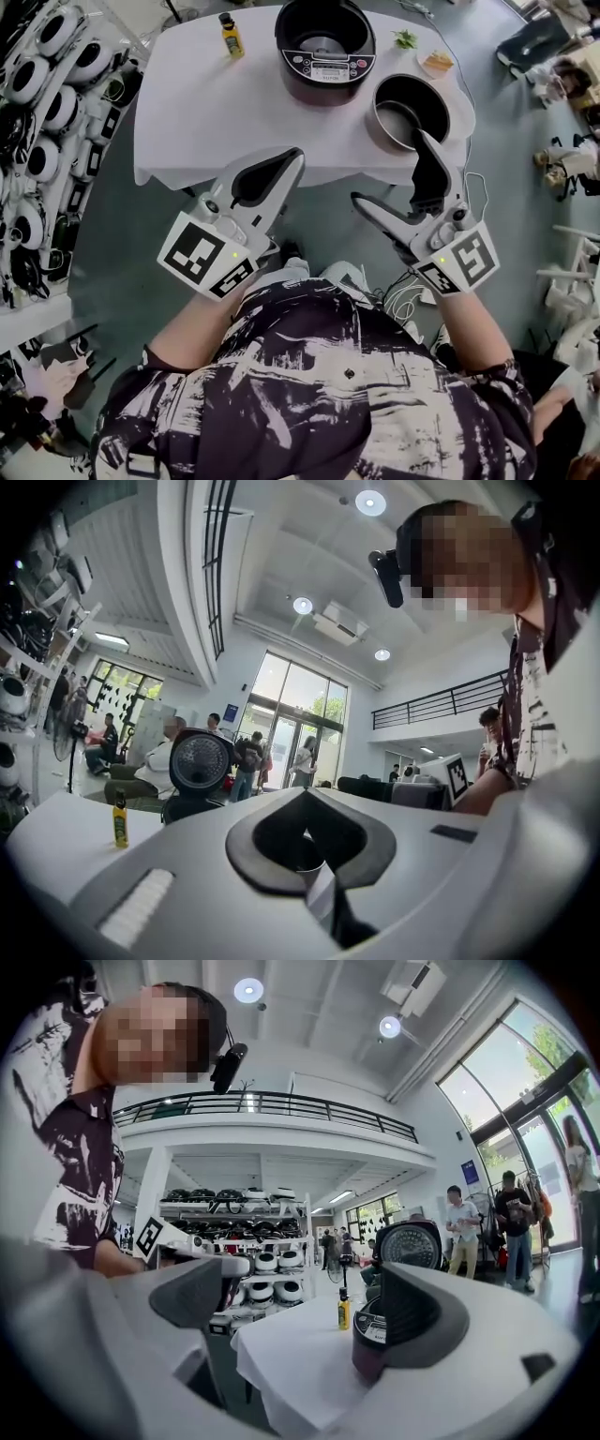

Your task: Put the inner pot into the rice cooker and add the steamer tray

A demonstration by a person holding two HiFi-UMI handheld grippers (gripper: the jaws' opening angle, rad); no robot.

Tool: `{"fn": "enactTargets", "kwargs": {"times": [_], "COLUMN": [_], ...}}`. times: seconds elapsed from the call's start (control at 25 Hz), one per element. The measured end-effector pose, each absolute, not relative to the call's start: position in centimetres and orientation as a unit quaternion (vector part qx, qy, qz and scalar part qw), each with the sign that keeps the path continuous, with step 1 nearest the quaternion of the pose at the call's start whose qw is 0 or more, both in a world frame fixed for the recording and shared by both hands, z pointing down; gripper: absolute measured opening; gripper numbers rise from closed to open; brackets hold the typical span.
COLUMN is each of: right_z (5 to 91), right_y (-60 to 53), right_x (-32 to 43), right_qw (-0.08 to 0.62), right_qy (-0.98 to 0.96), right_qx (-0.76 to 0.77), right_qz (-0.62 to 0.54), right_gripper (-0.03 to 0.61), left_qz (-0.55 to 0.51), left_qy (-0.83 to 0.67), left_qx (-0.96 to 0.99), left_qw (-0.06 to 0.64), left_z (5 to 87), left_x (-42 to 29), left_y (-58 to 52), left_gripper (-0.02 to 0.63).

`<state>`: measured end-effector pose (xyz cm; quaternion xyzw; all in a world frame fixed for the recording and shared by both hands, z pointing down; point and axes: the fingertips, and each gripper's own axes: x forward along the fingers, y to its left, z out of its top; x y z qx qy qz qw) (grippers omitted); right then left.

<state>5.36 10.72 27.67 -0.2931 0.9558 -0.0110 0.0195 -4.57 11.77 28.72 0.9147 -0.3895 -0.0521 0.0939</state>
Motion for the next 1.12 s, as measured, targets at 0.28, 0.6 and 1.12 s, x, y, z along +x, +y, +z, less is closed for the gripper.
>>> {"fn": "enactTargets", "kwargs": {"times": [0.28,0.6,1.12], "right_z": [28.2,29.1,29.5], "right_y": [5.8,-3.6,-16.3], "right_x": [5.5,8.4,10.7], "right_qw": [0.017,0.020,-0.004], "right_qy": [0.955,0.961,0.964], "right_qx": [-0.295,-0.273,-0.266], "right_qz": [-0.015,-0.020,-0.011], "right_gripper": [0.483,0.483,0.483], "left_qz": [-0.051,-0.040,-0.038], "left_qy": [-0.384,-0.411,-0.444], "left_qx": [0.916,0.906,0.890], "left_qw": [0.099,0.094,0.093], "left_z": [29.1,29.3,29.0], "left_x": [-4.4,-2.4,-2.6], "left_y": [6.5,-2.8,-12.8], "left_gripper": [0.005,0.005,0.005]}}
